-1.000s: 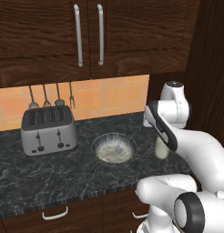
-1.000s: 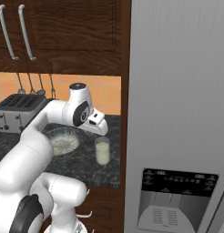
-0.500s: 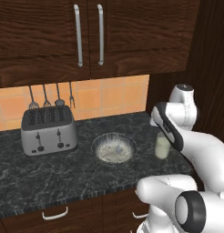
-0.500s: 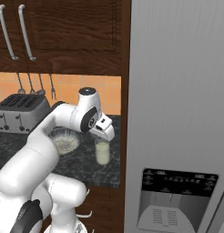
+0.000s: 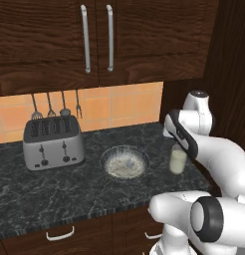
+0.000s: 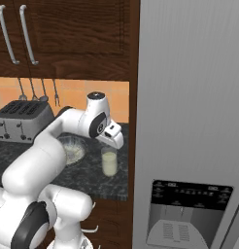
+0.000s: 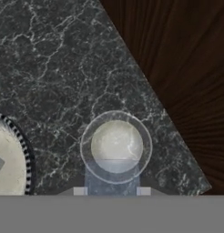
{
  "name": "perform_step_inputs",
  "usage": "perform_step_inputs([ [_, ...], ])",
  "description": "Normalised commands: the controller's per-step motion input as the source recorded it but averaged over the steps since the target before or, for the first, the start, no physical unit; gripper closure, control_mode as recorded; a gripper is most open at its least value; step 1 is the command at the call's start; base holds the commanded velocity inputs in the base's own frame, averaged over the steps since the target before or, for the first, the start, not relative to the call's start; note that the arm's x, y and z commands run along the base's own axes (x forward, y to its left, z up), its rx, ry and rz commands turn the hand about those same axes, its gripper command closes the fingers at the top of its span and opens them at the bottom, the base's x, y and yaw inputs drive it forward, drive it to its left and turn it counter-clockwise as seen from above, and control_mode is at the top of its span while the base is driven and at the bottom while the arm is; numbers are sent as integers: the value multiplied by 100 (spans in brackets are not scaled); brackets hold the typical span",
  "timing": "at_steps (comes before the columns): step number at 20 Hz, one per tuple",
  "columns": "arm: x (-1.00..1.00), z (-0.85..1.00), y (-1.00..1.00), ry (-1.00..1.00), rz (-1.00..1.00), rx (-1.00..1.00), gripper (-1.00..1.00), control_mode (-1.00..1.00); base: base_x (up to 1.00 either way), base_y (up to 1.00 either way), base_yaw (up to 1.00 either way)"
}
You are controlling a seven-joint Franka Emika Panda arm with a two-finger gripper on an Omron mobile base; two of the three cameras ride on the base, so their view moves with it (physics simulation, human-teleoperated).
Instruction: Grab a lemon wedge from the fridge and one ice cube from the ice bowl, and put them in the glass of lemonade.
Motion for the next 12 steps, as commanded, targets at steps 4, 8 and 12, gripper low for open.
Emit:
perform_step_inputs([
  [4,2,0,0,0,0,0,100,-100,0,0,0],
  [8,10,0,0,0,0,0,100,-100,0,0,0],
  [12,15,-19,-3,0,0,0,100,-100,0,0,0],
])
